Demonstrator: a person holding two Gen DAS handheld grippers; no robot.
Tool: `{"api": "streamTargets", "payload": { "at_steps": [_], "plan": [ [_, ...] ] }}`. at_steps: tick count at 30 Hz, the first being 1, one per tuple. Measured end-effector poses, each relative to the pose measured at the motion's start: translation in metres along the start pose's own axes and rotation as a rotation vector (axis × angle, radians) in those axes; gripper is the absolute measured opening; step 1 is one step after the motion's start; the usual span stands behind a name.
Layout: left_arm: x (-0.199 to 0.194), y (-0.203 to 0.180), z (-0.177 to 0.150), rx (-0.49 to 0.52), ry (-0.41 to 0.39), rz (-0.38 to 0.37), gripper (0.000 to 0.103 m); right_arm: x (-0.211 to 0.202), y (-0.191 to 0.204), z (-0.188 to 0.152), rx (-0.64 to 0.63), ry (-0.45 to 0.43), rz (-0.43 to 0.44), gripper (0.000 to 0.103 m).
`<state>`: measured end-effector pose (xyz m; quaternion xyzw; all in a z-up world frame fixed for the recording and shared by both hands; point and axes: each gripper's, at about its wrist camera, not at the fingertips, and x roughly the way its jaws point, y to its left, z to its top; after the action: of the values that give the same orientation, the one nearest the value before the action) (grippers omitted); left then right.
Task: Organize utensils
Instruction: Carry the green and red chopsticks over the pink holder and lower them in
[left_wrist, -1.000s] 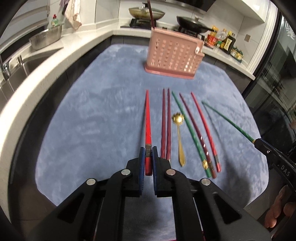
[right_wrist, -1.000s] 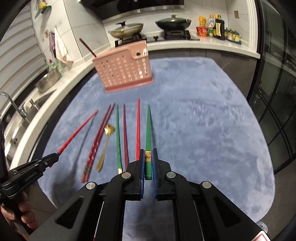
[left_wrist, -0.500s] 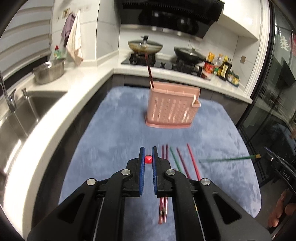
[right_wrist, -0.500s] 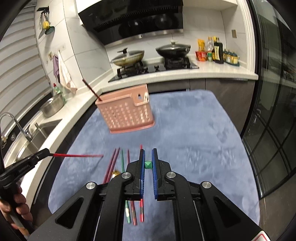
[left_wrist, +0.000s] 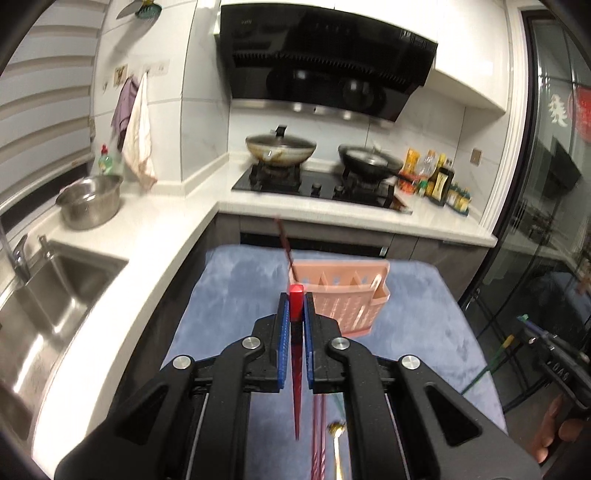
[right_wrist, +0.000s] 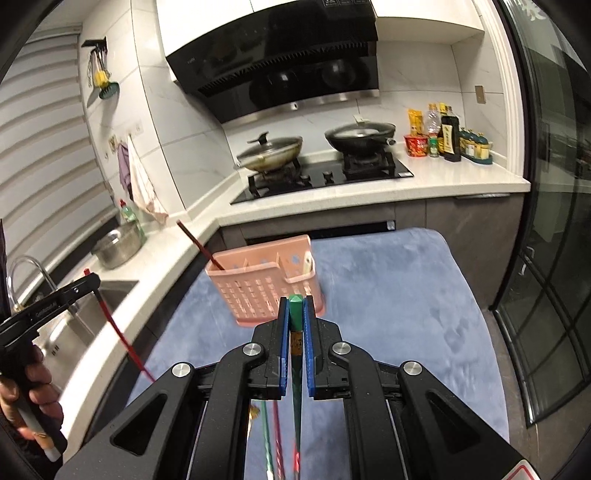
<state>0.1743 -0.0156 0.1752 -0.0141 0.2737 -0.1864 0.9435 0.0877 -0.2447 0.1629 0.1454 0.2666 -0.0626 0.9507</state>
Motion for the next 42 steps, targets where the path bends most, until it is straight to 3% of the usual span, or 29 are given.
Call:
{"api": "streamTargets", "payload": {
  "at_steps": [8,13,20,25,32,42],
  "plan": [
    [0.008,-0.015,0.071,-0.005,-0.144,-0.022,0.007,0.023,0.006,0.071,0.029,-0.096,0.083,0.007],
    [0.026,-0.027,0.110,0.025,-0.230,-0.003,0.007,0.048,0.017,0.114,0.002,-0.148,0.082,0.007],
    [0.066,-0.035,0.130,0.045,-0.248,0.004,0.007,0.093,0.028,0.148,0.020,-0.168,0.111,0.007],
    [0.098,-0.030,0.125,0.032,-0.209,0.010,0.007,0.123,0.033,0.148,0.014,-0.156,0.108,0.007],
    [0.138,-0.020,0.105,0.022,-0.127,0.020,0.007,0.168,0.026,0.126,0.007,-0.066,0.095,0.007],
    [0.168,-0.011,0.084,0.002,-0.053,0.024,0.007,0.193,0.019,0.108,0.005,-0.001,0.073,0.007]
  ]
}}
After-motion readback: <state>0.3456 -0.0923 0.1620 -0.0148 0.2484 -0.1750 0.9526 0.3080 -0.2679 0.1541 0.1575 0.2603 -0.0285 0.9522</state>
